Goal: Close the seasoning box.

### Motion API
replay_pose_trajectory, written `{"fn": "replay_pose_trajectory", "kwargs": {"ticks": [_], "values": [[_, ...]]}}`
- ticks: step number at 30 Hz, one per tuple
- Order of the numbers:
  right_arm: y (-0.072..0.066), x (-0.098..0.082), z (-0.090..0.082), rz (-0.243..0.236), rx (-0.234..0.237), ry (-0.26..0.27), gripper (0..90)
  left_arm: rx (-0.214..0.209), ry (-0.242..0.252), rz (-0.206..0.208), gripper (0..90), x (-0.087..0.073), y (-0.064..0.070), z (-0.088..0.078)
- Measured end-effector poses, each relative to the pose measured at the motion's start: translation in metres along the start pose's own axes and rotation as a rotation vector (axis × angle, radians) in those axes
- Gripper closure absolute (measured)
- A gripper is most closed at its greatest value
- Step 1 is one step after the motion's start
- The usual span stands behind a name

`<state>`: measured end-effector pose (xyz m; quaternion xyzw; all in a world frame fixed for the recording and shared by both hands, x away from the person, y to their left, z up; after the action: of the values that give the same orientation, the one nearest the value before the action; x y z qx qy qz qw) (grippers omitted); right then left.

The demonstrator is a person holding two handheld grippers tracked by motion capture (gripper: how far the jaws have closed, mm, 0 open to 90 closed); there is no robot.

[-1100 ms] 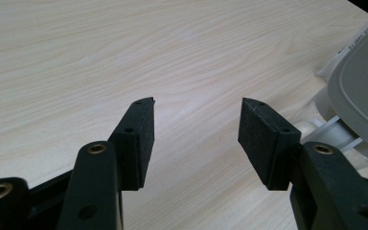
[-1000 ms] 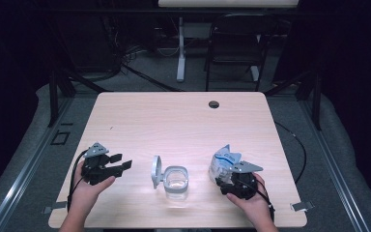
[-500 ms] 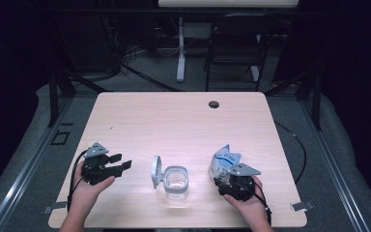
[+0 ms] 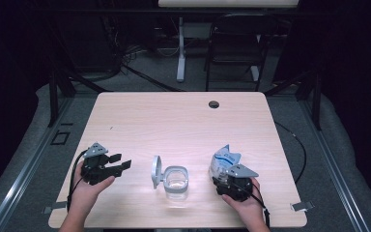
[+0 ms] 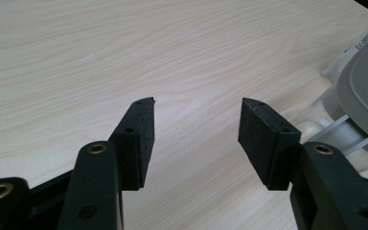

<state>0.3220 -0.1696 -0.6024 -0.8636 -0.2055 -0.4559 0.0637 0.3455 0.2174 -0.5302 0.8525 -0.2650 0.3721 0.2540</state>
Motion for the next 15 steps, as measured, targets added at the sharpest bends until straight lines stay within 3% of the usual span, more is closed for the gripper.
{"fn": "replay_pose_trajectory", "kwargs": {"ticks": [15], "values": [[-0.0005, -0.0018, 0.0052, -0.002, -0.007, 0.024, 37.2, 0.004, 0.003, -0.002, 47.5, -0.0009, -0.0008, 0.0014]]}}
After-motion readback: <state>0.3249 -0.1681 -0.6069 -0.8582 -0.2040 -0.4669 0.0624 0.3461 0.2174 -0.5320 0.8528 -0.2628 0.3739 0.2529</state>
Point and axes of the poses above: each handheld gripper's, and its own axes: z roughly forward along the jaws, x roughly out of its top, y roughly to its right, the point moved 5 cm from there along z, roughly forward along the jaws, and after that the axes turned 7 degrees about -x, right-handed, at the moved point
